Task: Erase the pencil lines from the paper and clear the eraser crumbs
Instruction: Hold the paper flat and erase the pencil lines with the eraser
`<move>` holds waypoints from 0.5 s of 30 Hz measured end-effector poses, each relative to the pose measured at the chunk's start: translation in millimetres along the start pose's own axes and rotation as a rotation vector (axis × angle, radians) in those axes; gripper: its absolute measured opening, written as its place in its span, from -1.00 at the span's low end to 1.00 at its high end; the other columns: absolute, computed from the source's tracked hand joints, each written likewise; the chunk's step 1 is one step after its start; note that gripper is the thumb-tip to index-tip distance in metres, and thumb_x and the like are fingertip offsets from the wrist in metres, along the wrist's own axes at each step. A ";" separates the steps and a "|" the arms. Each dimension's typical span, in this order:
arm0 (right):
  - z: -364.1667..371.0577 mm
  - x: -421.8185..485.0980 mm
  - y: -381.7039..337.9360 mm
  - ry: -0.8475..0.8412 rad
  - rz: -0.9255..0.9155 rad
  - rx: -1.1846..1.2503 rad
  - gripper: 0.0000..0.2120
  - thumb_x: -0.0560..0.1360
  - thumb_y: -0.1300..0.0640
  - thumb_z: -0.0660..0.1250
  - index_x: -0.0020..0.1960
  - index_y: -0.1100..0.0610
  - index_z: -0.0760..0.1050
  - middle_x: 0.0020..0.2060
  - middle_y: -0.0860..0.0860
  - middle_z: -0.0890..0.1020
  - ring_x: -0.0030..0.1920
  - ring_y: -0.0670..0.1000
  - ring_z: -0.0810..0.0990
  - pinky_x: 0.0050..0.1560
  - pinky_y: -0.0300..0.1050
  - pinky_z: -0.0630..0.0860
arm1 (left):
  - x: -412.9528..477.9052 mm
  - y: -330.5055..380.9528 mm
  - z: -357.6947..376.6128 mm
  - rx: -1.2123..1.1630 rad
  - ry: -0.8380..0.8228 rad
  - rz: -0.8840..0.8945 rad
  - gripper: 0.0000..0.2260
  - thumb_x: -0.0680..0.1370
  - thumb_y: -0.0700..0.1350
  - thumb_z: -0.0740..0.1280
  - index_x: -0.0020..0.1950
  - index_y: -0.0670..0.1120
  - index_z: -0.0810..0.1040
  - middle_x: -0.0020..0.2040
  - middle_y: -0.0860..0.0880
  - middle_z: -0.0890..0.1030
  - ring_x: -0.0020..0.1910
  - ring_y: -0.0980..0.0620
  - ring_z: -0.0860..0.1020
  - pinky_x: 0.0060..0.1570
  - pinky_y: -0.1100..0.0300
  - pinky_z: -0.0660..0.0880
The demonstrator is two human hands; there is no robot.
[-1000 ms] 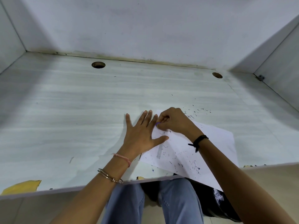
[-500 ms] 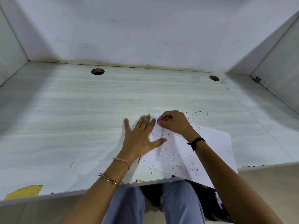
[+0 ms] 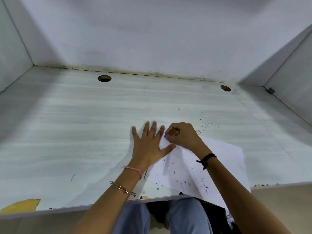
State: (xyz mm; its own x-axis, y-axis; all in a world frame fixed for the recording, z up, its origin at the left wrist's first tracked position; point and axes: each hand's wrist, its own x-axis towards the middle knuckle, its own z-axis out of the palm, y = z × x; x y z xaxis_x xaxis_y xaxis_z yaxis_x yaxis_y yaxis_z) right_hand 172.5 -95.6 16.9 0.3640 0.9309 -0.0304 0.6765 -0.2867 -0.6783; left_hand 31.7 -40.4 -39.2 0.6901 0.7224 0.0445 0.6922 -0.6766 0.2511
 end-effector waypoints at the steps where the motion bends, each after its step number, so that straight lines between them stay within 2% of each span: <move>1: -1.4 5.9 -1.4 0.029 -0.003 -0.033 -0.94 0.38 0.30 0.43 -0.17 0.19 0.64 -0.35 -0.04 0.62 -0.40 -0.23 0.55 -0.36 -0.47 0.44 | 0.5 -0.9 0.2 0.000 -0.007 -0.003 -0.22 0.47 0.49 -0.12 0.59 0.15 -0.16 0.61 -0.01 -0.18 0.57 -0.05 -0.24 0.39 -0.37 -0.31; 4: -10.6 16.7 -6.4 0.089 0.013 -0.091 -0.95 0.39 0.32 0.41 -0.17 0.22 0.63 -0.31 0.02 0.62 -0.35 -0.12 0.54 -0.35 -0.34 0.42 | 0.3 -0.8 1.3 0.010 -0.021 -0.010 -0.21 0.45 0.50 -0.13 0.59 0.15 -0.16 0.61 -0.01 -0.19 0.57 -0.05 -0.25 0.39 -0.38 -0.31; 8: -9.7 11.0 -14.0 -0.119 -0.041 -0.162 -0.95 0.35 0.30 0.44 -0.19 0.23 0.65 -0.32 0.08 0.67 -0.33 -0.03 0.58 -0.30 -0.23 0.49 | 0.8 -0.7 3.3 0.004 0.009 -0.004 -0.22 0.46 0.50 -0.13 0.59 0.14 -0.16 0.61 -0.01 -0.17 0.57 -0.05 -0.24 0.38 -0.38 -0.32; 12: -14.0 24.7 -15.5 0.007 0.025 -0.173 -0.93 0.38 0.30 0.42 -0.15 0.24 0.65 -0.28 0.10 0.66 -0.28 0.02 0.60 -0.37 -0.27 0.45 | 1.5 -1.3 3.0 0.016 -0.006 -0.003 -0.21 0.46 0.50 -0.14 0.59 0.14 -0.15 0.61 -0.02 -0.17 0.57 -0.06 -0.24 0.37 -0.40 -0.30; 15: -13.5 25.7 -21.5 -0.104 -0.005 -0.258 -0.94 0.38 0.30 0.42 -0.17 0.22 0.65 -0.36 -0.01 0.59 -0.32 0.01 0.56 -0.37 -0.27 0.43 | 0.9 -0.6 2.3 0.010 0.000 0.002 -0.20 0.45 0.50 -0.15 0.59 0.13 -0.15 0.61 -0.02 -0.16 0.57 -0.06 -0.24 0.37 -0.40 -0.32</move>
State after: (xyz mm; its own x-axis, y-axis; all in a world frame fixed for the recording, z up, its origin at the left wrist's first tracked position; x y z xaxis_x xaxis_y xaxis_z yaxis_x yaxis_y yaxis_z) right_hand 176.0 -68.6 40.7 0.3011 0.9470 -0.1118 0.8236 -0.3173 -0.4701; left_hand 32.4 -39.6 -41.6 0.6912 0.7213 0.0453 0.6931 -0.6793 0.2411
